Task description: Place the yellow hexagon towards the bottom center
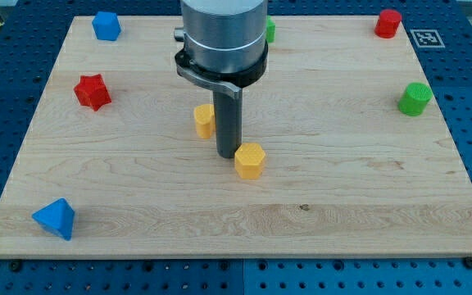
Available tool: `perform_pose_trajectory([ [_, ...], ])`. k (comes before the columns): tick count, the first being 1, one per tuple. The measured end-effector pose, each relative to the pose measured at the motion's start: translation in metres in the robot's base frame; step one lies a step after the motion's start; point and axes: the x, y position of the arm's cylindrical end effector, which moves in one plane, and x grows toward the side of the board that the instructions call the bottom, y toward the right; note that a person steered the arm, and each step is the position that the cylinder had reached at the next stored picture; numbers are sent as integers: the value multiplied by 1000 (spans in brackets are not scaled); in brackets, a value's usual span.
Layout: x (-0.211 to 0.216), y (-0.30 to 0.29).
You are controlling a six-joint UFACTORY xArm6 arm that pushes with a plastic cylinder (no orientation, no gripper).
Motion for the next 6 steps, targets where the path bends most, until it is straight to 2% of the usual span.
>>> perform_pose_trajectory([
  [2,-7,15],
  [6,37,25],
])
